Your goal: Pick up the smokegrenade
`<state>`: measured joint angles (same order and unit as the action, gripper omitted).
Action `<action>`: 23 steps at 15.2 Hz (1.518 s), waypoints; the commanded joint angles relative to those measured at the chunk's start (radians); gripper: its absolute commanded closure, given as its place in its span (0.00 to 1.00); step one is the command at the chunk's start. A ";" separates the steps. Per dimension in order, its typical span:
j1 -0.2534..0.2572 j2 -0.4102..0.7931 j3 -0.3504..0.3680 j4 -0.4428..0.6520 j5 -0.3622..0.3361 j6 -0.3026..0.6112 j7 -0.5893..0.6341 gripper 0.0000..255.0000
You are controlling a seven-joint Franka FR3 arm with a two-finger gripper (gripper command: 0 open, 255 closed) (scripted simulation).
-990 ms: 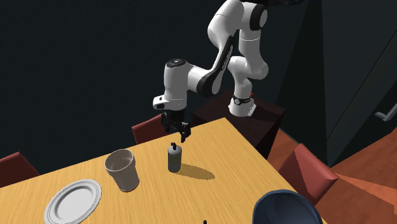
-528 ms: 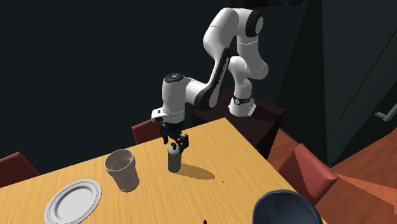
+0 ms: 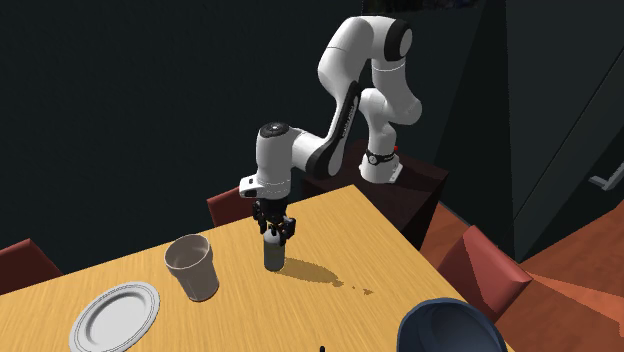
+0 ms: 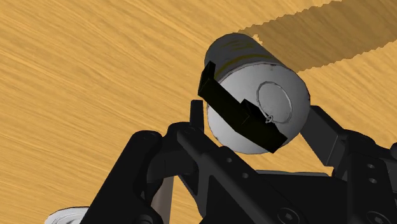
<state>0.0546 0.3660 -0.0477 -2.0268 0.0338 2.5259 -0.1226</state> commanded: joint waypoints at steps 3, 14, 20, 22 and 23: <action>0.000 0.003 0.000 -0.001 0.000 0.000 0.000 1.00; 0.002 -0.069 -0.003 0.018 -0.006 -0.091 0.004 1.00; 0.003 -0.115 -0.005 0.042 -0.011 -0.160 0.007 1.00; 0.003 -0.123 -0.005 0.048 -0.011 -0.174 0.008 1.00; 0.003 -0.123 -0.005 0.048 -0.011 -0.174 0.008 1.00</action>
